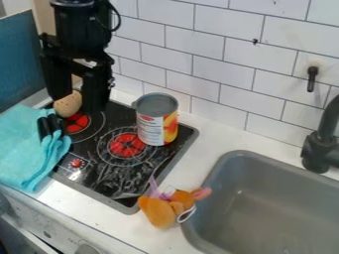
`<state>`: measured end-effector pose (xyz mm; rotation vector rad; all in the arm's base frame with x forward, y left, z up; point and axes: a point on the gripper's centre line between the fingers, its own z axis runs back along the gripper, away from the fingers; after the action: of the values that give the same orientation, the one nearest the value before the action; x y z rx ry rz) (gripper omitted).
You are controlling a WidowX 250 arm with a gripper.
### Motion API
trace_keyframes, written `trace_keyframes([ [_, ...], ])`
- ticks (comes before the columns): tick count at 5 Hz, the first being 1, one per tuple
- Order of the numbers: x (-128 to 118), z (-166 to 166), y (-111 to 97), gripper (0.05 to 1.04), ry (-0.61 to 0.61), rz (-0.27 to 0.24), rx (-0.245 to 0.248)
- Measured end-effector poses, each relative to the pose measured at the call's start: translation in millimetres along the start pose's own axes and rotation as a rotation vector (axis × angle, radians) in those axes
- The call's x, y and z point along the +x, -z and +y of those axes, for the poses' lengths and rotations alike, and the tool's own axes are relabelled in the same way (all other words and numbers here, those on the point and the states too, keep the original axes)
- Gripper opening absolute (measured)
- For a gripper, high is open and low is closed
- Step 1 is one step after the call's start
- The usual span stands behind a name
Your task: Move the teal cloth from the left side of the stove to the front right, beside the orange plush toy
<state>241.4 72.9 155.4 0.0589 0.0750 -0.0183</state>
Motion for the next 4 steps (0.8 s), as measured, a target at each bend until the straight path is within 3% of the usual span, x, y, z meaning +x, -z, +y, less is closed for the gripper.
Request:
trace_keyframes([
  [1,1,-1,6,1.008,0.006,0.024,-0.011],
  [2,18,22,9,1.008,0.02,0.025,-0.063],
  [3,30,62,20,1.008,-0.028,0.042,-0.082],
  [4,42,85,35,1.008,-0.057,0.078,-0.047],
])
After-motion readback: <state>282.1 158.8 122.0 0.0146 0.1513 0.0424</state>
